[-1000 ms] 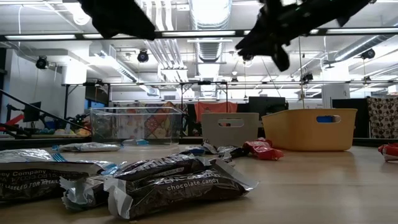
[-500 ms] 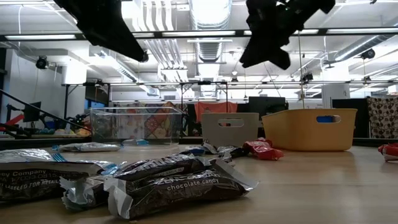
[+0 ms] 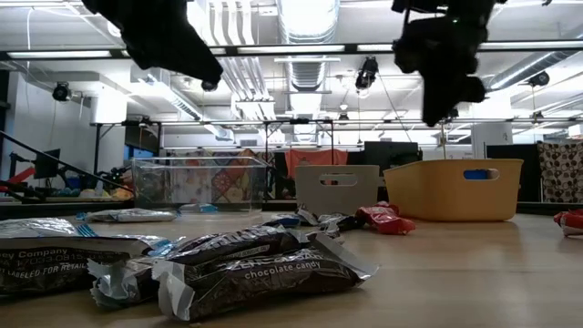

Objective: Organize candy in baskets
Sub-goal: Put the white chocolate into the transparent bin

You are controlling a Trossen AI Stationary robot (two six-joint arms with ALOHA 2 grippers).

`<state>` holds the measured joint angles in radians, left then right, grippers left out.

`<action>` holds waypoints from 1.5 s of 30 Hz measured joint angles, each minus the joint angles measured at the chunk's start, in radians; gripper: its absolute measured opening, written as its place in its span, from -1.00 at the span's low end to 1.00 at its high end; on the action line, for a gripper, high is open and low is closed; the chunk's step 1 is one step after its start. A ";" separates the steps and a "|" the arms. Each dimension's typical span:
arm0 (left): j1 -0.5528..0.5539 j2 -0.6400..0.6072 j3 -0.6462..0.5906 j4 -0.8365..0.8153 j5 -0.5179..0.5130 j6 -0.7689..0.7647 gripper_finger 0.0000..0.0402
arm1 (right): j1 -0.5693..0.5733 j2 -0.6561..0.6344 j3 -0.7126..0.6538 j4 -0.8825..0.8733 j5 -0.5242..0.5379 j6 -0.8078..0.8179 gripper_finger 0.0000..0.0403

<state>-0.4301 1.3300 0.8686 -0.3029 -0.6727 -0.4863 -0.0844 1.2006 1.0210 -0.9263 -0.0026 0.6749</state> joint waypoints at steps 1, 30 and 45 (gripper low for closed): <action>0.000 0.000 -0.006 0.003 0.000 0.001 -0.55 | 0.019 0.000 0.001 -0.027 -0.005 0.026 -0.66; -0.026 0.090 -0.031 0.127 0.046 -0.039 -0.55 | 0.518 -0.002 0.006 -0.108 0.003 0.565 -0.66; -0.156 0.234 -0.003 0.091 0.560 -0.011 -0.43 | 0.532 -0.001 0.005 -0.077 0.087 0.438 -0.66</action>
<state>-0.5862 1.5644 0.8657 -0.2119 -0.1127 -0.4973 0.4473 1.1992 1.0264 -1.0035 0.0844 1.1126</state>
